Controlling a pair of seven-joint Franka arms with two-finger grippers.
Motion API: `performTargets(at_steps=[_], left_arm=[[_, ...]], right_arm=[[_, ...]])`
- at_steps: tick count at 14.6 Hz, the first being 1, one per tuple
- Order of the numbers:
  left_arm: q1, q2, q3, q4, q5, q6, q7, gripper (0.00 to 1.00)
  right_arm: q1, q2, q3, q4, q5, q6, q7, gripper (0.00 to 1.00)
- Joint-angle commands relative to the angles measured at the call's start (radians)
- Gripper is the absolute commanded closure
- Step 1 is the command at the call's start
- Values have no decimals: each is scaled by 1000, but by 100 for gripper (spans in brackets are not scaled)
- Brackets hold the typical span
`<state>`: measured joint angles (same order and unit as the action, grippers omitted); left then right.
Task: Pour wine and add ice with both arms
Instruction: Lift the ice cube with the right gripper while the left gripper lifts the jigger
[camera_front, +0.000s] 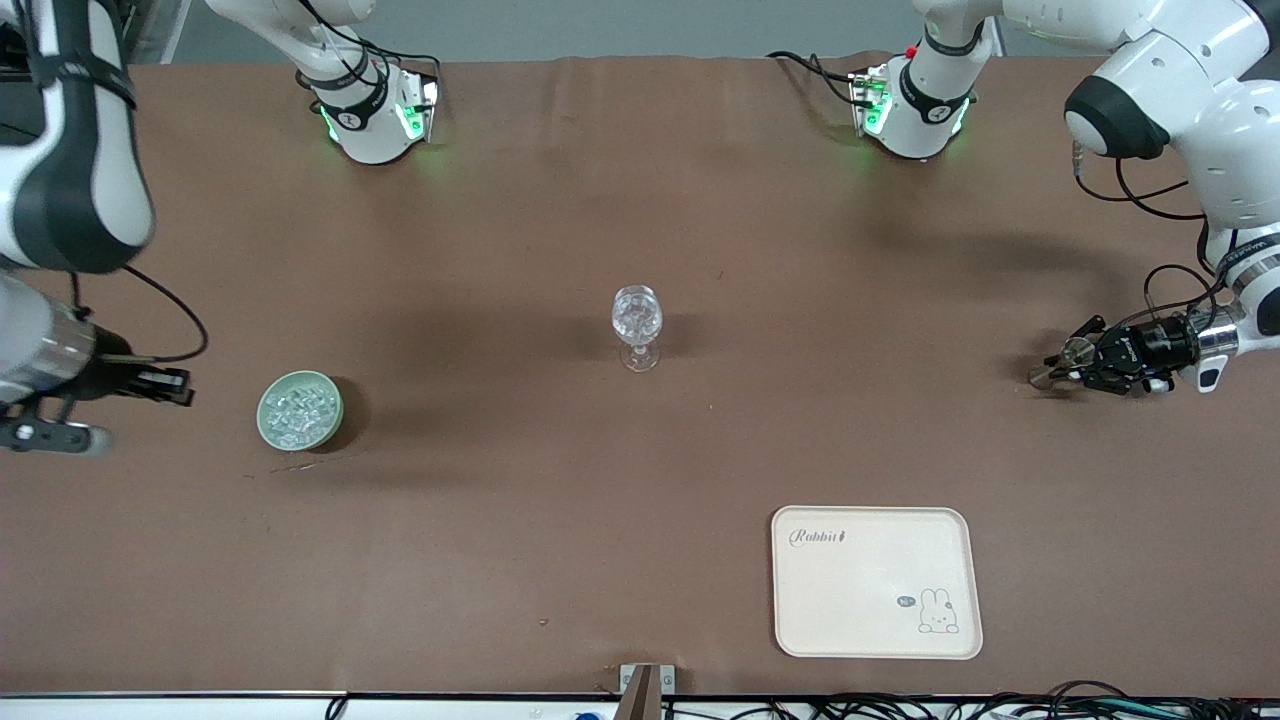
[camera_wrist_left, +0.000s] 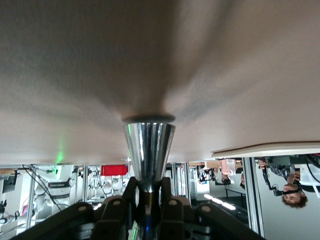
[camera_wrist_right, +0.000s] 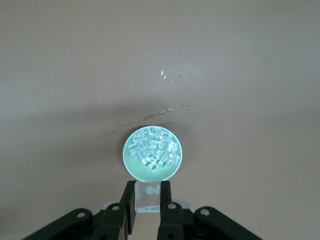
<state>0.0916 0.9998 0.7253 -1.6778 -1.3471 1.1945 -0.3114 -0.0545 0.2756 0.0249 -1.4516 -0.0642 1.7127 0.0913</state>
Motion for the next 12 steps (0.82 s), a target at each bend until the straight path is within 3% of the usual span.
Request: performTargets(at_steps=[1, 4, 7, 12], left_arm=[[11, -15, 0, -8, -17, -53, -14, 98], [-7, -49, 2, -7, -14, -96, -37, 98], [-24, -119, -3, -13, 5, -108, -67, 97], [-42, -298, -55, -94, 49, -121, -86, 100]], right_arm=[[-8, 10, 3, 149, 6, -135, 1, 99], [-24, -53, 0, 201, 9, -228, -27, 99], [-41, -113, -20, 191, 102, -251, -28, 98], [-34, -203, -22, 44, 101, -186, -30, 98]])
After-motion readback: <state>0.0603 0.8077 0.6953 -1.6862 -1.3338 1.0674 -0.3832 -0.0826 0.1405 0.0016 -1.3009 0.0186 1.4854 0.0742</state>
